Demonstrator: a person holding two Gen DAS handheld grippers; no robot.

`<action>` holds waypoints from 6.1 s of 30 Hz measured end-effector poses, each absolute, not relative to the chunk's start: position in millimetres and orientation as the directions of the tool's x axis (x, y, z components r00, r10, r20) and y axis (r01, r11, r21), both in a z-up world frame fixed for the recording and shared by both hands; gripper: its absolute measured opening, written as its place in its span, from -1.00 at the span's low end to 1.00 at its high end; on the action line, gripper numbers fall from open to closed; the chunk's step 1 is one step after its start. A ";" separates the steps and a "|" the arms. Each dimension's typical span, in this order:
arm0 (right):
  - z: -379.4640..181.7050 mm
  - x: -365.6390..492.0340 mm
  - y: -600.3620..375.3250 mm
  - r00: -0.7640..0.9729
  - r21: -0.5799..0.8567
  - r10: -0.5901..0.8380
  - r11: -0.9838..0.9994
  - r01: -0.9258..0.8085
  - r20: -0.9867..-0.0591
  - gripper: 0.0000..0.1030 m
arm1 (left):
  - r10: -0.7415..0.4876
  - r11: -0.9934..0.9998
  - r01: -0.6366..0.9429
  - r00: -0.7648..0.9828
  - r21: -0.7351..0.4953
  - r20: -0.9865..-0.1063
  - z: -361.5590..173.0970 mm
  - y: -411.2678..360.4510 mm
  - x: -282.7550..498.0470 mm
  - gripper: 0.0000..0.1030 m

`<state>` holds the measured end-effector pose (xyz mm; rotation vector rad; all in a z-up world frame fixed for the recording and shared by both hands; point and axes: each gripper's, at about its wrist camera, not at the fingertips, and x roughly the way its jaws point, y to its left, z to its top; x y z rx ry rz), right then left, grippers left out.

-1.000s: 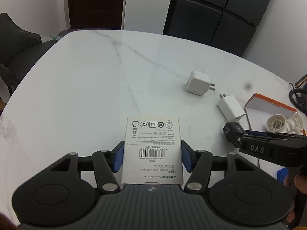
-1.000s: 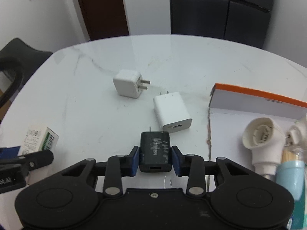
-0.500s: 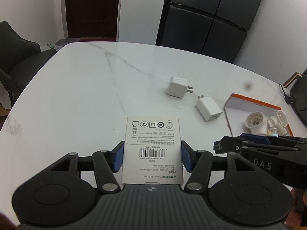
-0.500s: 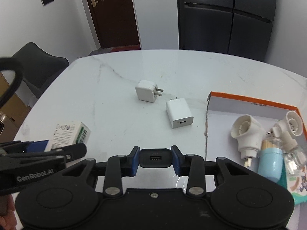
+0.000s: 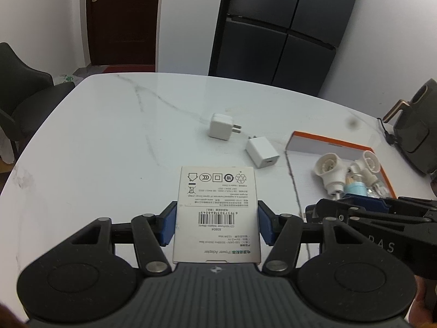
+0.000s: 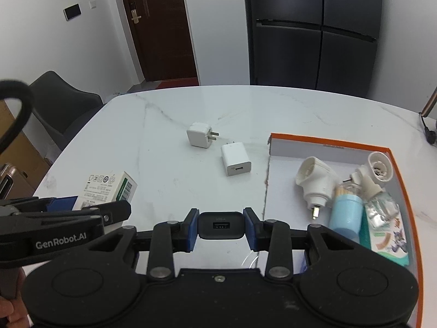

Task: Organize rigid objects
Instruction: 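Carry the boxed adapter with the left gripper and black charger with the right toward the tray, then lower the black charger and boxed adapter into the tray and open both grippers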

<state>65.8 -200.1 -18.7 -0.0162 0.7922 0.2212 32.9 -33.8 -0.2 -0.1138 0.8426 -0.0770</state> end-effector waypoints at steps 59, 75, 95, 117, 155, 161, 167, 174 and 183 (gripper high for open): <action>3.5 -13.1 -321.7 0.735 0.104 0.087 0.994 -0.022 -0.672 -0.16 | -0.237 0.969 0.200 0.614 -0.142 -0.753 -1.7 -159.0 -1.4 0.16; 4.3 -18.2 -354.9 0.740 0.106 0.041 0.994 0.041 -0.671 -0.16 | -0.268 0.959 0.241 0.602 -0.149 -0.753 -4.8 -185.8 0.2 0.16; 5.2 -14.7 -376.6 0.741 0.110 0.018 0.991 0.076 -0.672 -0.16 | -0.296 0.947 0.282 0.586 -0.153 -0.754 -8.1 -207.8 4.1 0.16; 16.9 9.1 -378.4 0.754 0.104 0.028 0.993 0.053 -0.656 -0.16 | -0.291 0.950 0.275 0.593 -0.150 -0.751 -7.9 -213.0 17.1 0.16; 13.3 92.0 -375.8 0.733 0.084 0.081 0.996 -0.032 -0.676 -0.16 | -0.277 0.956 0.246 0.569 -0.162 -0.774 -25.6 -228.9 53.6 0.16; 9.4 111.4 -381.8 0.730 0.068 0.061 0.997 -0.020 -0.681 -0.16 | -0.275 0.957 0.241 0.562 -0.164 -0.780 -28.8 -230.3 59.9 0.16; 6.3 126.6 -391.4 0.751 0.033 0.009 0.999 0.017 -0.660 -0.09 | -0.276 0.957 0.237 0.560 -0.169 -0.781 -29.1 -234.3 65.1 0.16; 17.6 113.5 -402.8 0.784 0.056 0.017 0.998 0.022 -0.620 0.26 | -0.287 0.953 0.248 0.551 -0.174 -0.784 -31.8 -243.8 68.0 0.16; 25.3 76.5 -421.8 0.794 0.094 -0.003 0.993 0.076 -0.608 0.41 | -0.325 0.940 0.273 0.525 -0.206 -0.787 -34.1 -252.0 68.5 0.50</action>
